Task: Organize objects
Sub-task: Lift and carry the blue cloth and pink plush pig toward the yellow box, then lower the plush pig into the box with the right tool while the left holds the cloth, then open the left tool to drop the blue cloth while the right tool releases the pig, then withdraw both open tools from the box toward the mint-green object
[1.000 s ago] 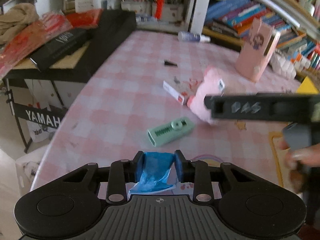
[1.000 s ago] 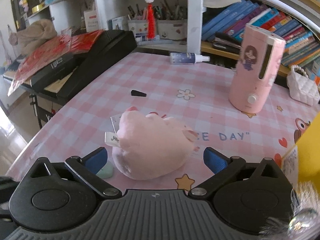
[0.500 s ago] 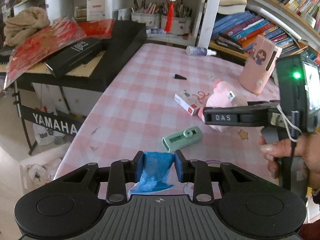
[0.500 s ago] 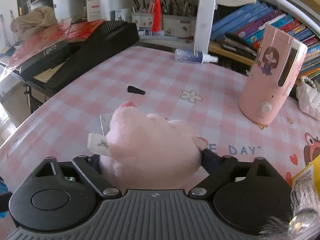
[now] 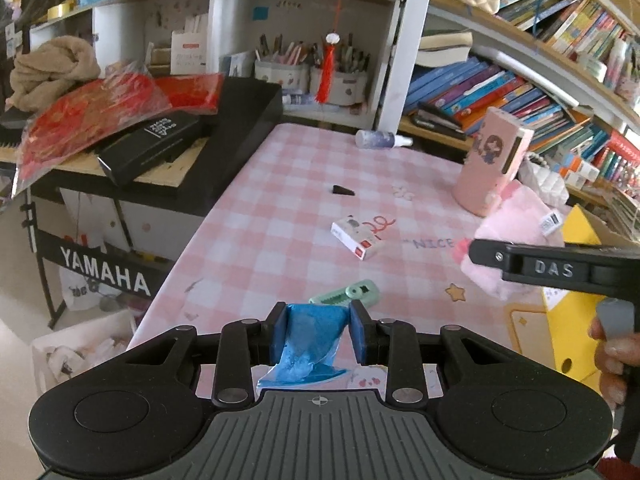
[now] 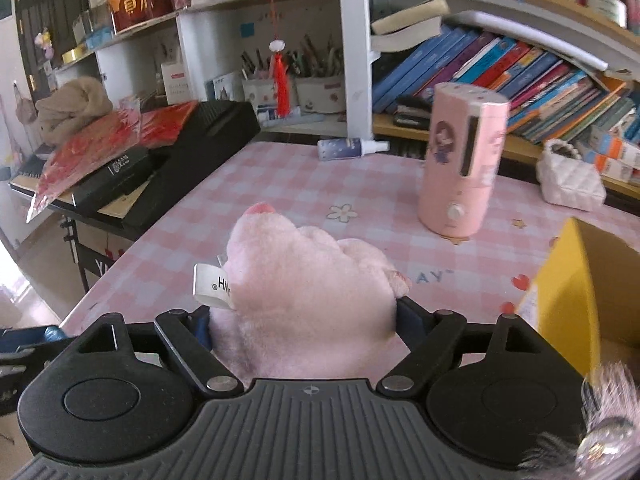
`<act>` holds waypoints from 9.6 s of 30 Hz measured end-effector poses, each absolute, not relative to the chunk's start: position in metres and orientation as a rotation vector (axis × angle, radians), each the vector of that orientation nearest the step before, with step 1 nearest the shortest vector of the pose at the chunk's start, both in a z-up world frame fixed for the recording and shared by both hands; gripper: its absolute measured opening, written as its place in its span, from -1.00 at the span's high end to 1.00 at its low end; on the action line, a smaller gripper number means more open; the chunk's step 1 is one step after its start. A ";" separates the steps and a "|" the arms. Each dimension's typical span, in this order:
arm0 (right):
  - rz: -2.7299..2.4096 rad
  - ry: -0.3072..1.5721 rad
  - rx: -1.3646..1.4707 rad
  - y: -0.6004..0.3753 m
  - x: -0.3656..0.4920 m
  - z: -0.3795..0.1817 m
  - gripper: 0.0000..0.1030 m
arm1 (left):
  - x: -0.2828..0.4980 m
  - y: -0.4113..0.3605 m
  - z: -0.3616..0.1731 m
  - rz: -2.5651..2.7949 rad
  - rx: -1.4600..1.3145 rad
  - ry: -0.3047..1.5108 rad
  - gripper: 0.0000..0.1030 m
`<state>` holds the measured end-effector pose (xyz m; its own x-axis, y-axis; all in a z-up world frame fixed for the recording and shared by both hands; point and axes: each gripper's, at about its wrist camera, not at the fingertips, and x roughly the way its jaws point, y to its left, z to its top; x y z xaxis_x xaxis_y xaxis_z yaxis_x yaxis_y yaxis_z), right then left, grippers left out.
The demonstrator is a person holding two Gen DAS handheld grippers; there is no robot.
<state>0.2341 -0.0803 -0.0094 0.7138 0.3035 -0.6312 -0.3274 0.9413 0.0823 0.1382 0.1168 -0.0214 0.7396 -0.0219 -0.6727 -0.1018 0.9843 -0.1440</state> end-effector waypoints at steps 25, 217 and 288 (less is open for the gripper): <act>0.322 0.714 -0.030 -0.073 0.104 -0.004 -0.63 | 0.042 0.118 -0.013 -0.039 -0.169 0.686 0.41; -0.094 0.782 0.159 -0.205 -0.045 -0.025 -0.86 | -0.030 -0.018 -0.026 -0.292 0.148 0.750 -0.67; 0.240 0.784 0.018 -0.096 0.150 -0.022 -0.54 | 0.105 0.074 -0.026 -0.006 0.031 0.758 -0.67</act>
